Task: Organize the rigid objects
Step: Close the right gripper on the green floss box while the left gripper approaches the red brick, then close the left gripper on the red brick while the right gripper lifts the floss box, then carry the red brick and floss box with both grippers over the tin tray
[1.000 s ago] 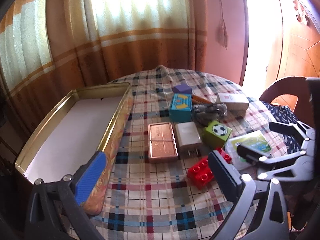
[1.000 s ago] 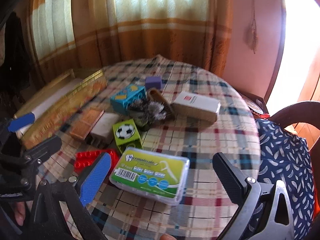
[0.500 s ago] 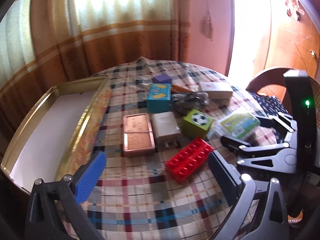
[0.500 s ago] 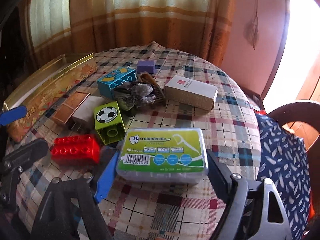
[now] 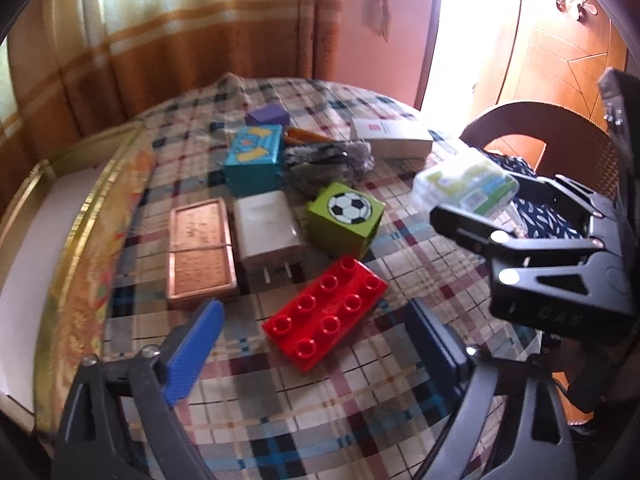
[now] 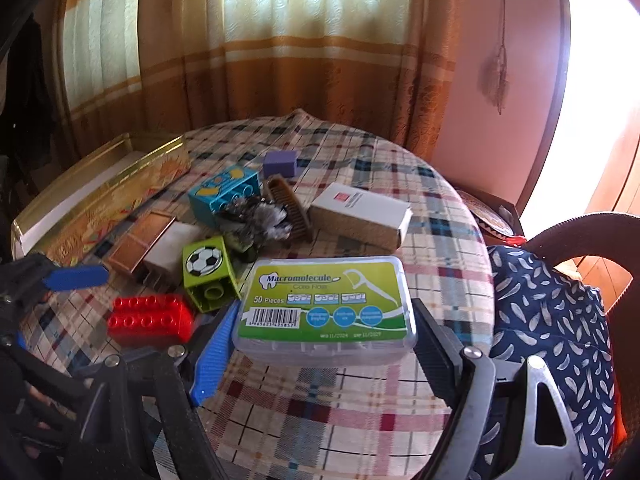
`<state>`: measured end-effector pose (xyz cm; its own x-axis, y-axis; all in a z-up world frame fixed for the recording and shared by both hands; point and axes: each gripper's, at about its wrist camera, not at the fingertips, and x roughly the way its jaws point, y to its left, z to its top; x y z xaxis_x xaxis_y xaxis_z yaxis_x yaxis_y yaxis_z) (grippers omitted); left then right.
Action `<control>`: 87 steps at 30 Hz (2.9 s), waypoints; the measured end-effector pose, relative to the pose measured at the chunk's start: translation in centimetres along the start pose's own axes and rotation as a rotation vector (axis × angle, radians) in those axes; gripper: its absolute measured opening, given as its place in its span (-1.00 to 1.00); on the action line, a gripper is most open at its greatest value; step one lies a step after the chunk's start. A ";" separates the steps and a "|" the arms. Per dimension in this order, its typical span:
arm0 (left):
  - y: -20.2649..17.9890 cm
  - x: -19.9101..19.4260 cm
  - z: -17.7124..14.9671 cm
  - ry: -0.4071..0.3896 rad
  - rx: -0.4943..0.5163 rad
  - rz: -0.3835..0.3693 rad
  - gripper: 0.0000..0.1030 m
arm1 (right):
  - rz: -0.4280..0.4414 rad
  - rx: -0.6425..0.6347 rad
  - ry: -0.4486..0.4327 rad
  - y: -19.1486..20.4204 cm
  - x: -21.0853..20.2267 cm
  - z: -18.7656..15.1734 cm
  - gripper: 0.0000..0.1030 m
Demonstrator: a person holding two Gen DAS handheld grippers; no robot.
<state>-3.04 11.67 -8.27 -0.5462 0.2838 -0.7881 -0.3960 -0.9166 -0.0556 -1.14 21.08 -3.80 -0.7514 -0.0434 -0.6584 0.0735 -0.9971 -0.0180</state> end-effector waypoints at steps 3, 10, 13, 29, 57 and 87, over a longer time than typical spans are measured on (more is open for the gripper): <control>-0.2 0.7 0.2 0.027 0.005 -0.011 0.39 | 0.004 0.004 -0.005 -0.1 -0.1 0.1 0.61; -0.6 0.5 -0.3 0.021 0.036 -0.053 -0.41 | 0.020 0.003 -0.016 0.3 -0.3 0.1 0.61; -0.6 0.3 -0.3 0.006 0.043 -0.060 -0.41 | 0.026 -0.004 -0.020 0.6 -0.4 0.1 0.61; 0.7 -2.6 -0.9 -0.143 -0.004 -0.017 -0.41 | 0.063 -0.023 -0.070 1.6 -1.5 0.2 0.61; 3.9 -6.7 -0.4 -0.259 -0.072 0.110 -0.41 | 0.150 -0.048 -0.131 4.3 -3.5 1.3 0.61; 7.7 -9.5 0.3 -0.321 -0.144 0.176 -0.41 | 0.206 -0.103 -0.166 8.5 -3.8 3.7 0.61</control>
<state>-1.09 2.04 -1.02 -0.8090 0.1714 -0.5623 -0.1805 -0.9828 -0.0400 -0.12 12.49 1.31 -0.8100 -0.2624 -0.5244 0.2958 -0.9550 0.0210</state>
